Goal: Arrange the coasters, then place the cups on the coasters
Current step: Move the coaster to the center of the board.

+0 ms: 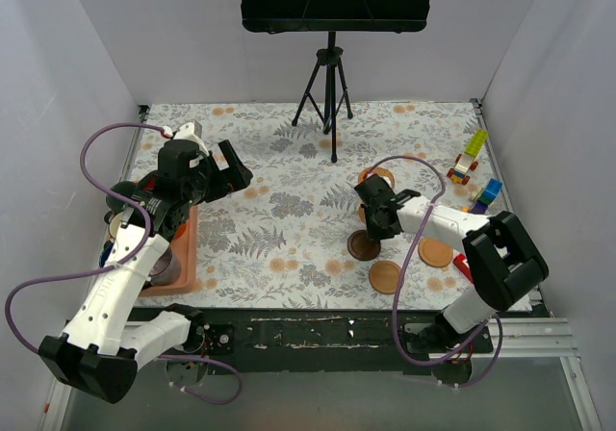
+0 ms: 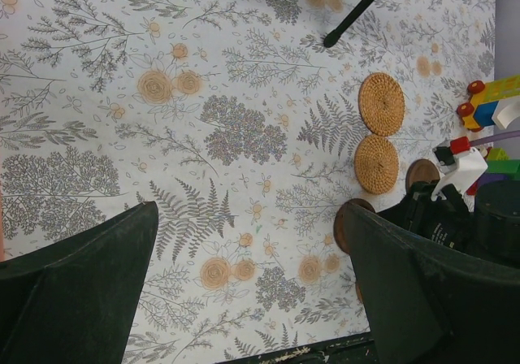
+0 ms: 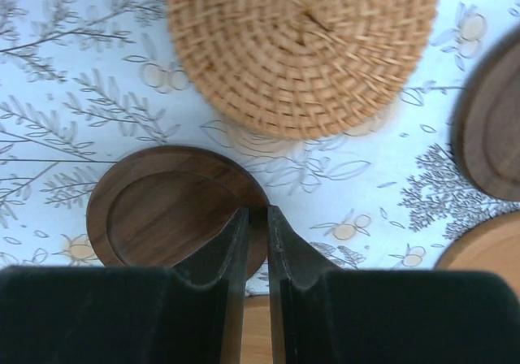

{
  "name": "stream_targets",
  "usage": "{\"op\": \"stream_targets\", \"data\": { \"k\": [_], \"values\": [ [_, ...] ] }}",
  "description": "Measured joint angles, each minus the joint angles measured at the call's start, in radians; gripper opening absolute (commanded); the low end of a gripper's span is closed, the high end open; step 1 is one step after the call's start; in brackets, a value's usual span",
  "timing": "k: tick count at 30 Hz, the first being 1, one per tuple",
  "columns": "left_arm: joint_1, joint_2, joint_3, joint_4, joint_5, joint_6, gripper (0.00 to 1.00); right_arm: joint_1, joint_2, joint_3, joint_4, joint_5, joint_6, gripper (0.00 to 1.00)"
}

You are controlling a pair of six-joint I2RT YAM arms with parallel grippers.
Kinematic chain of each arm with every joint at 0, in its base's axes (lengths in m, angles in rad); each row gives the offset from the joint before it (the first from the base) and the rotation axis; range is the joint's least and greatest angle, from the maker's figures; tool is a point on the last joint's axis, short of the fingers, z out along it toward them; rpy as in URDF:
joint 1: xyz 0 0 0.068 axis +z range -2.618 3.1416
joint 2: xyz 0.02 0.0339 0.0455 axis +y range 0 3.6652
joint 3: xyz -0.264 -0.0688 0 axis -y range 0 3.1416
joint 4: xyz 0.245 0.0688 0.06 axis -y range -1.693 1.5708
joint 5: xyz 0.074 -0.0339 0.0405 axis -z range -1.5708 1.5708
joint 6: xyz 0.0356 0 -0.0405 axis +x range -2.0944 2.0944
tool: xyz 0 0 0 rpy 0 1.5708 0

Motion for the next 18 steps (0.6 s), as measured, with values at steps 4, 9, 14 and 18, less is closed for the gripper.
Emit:
{"op": "stream_targets", "data": {
  "k": [4, 9, 14, 18],
  "values": [
    [0.000, -0.001, 0.000, 0.000, 0.000, 0.000, 0.98, 0.041, 0.068, 0.076, -0.028, -0.008, -0.009, 0.23],
    [0.000, -0.002, 0.000, 0.000, 0.000, 0.000, 0.98, 0.084, 0.129, 0.150, -0.043, -0.029, -0.026, 0.27],
    [0.000, -0.002, 0.000, -0.001, -0.001, 0.000, 0.98, 0.116, 0.148, 0.177, -0.044, -0.050, -0.030, 0.42],
    [0.000, -0.002, 0.000, -0.001, -0.002, 0.000, 0.98, 0.146, 0.118, 0.165, -0.034, -0.078, -0.069, 0.66]
  ]
}}
